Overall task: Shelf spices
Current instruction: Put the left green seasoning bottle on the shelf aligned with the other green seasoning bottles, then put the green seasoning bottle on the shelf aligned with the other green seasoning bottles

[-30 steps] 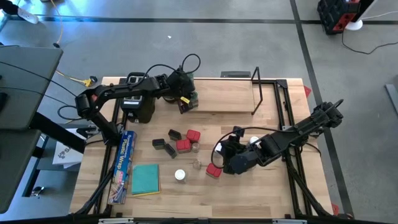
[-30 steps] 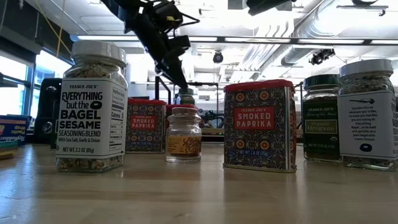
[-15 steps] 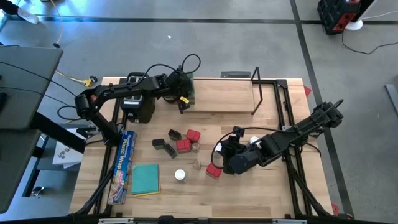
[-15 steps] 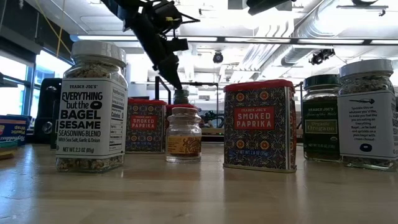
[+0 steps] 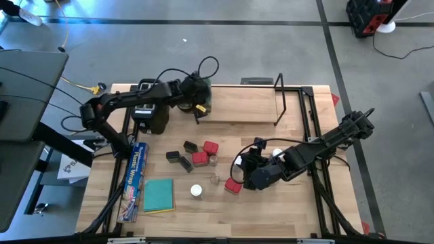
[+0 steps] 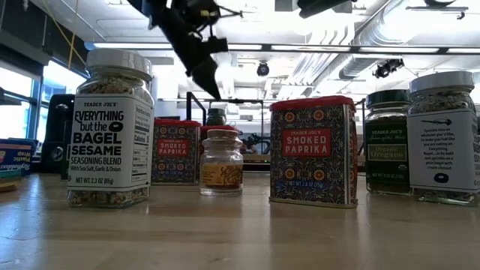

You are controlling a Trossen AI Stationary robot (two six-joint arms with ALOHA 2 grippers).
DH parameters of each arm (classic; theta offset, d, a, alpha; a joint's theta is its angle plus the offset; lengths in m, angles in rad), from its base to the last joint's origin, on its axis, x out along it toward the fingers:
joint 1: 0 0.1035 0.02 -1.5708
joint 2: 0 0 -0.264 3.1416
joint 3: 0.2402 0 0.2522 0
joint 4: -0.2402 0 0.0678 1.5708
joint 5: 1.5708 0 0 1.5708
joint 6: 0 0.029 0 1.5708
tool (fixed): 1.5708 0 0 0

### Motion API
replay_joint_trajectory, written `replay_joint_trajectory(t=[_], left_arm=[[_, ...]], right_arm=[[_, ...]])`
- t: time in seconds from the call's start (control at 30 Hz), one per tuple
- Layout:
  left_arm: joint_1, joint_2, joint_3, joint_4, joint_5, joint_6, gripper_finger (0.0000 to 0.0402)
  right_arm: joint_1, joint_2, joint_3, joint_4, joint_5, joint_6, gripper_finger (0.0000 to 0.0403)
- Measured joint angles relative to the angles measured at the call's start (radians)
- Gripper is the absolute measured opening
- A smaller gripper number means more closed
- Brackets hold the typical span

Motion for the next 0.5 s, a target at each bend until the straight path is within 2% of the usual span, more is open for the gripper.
replay_joint_trajectory(t=[0.27,0.5], left_arm=[[-0.076,-0.170,-0.002,-0.044,0.005,-0.087,0.0040],[-0.256,-0.428,-0.156,-0.046,0.003,-0.257,0.0008]], right_arm=[[0.013,0.000,0.000,-0.017,0.000,0.000,0.0163],[0.080,0.000,-0.033,-0.064,-0.009,0.037,0.0163]])
